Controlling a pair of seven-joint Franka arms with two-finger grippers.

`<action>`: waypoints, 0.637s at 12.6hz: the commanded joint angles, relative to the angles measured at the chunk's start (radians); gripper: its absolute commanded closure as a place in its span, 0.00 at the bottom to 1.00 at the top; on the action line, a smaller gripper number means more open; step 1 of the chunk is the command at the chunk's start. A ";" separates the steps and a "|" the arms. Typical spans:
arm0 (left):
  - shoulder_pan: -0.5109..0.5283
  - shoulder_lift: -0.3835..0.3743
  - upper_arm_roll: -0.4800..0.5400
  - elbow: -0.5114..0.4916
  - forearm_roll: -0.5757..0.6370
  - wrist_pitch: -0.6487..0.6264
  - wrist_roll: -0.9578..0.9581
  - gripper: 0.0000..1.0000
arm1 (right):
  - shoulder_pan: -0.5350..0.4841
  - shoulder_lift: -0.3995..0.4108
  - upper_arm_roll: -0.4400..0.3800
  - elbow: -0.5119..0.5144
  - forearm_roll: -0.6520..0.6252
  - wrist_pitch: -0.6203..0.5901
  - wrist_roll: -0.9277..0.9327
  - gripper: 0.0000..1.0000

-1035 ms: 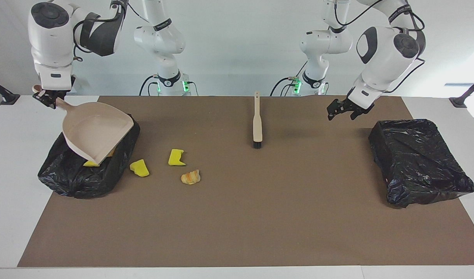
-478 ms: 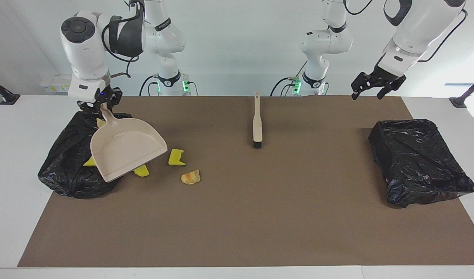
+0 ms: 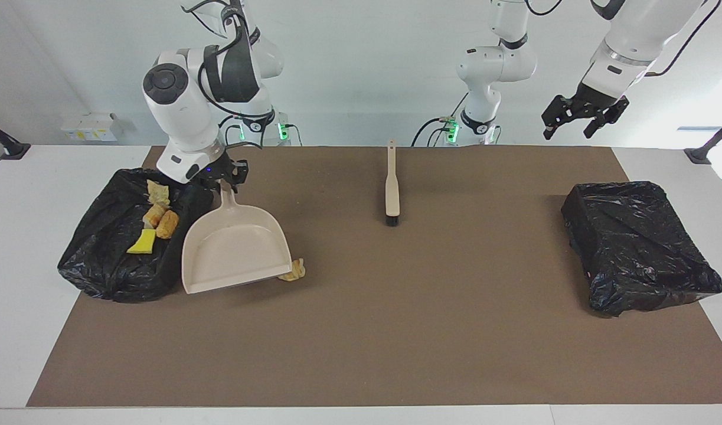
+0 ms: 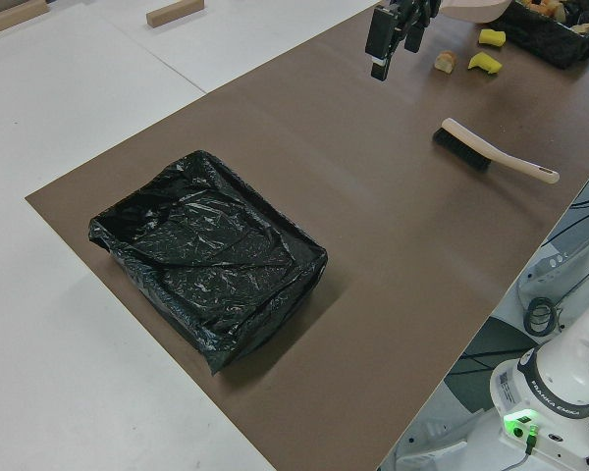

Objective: Sweep and dump trash in bin

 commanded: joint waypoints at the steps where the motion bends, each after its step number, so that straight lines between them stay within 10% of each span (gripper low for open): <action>1: 0.008 0.003 0.002 0.015 0.018 -0.021 0.002 0.00 | 0.101 0.075 -0.002 0.067 0.047 0.044 0.211 1.00; 8: 0.008 0.003 0.002 0.015 0.018 -0.013 0.000 0.00 | 0.322 0.351 -0.002 0.319 0.146 0.138 0.528 1.00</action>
